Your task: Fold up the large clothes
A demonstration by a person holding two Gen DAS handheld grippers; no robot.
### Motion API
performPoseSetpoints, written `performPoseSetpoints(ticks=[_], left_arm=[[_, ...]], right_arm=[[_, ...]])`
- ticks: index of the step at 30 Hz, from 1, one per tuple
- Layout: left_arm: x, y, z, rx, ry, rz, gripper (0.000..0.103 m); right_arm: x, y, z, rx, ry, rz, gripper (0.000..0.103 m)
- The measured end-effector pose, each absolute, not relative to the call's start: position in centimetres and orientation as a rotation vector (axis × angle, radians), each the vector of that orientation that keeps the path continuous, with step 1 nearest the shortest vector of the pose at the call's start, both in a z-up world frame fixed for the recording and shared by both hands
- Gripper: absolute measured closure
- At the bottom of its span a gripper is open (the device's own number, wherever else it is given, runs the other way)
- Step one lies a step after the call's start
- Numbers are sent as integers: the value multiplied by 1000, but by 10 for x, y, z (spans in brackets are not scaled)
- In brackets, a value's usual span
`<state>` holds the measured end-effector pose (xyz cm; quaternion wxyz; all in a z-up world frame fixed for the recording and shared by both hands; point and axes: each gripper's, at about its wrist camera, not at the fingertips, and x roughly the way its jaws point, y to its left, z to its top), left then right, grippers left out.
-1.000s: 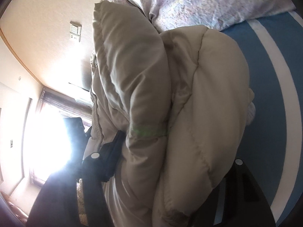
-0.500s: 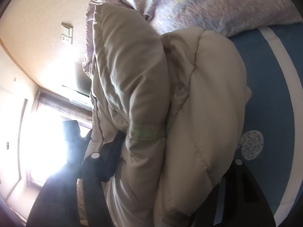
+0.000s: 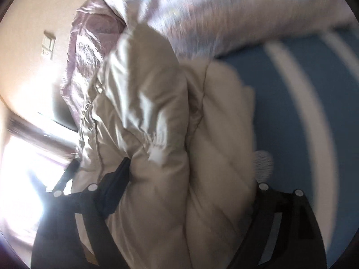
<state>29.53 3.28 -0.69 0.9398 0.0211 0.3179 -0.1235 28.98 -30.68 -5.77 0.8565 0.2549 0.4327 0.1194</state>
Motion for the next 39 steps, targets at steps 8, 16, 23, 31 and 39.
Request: performPoseSetpoints(ticks=[8, 16, 23, 31, 39], left_arm=[[257, 6, 8, 152, 580, -299, 13], [259, -17, -14, 212, 635, -340, 12], [261, -33, -36, 272, 654, -322, 7], [265, -37, -54, 309, 653, -294, 4], [266, -36, -52, 304, 666, -300, 4]], right_arm=[[216, -244, -8, 203, 667, 244, 58], [229, -219, -54, 125, 767, 216, 62], [243, -219, -82, 110, 782, 197, 61], [257, -231, -50, 194, 752, 216, 61], [332, -277, -12, 422, 694, 76, 34]])
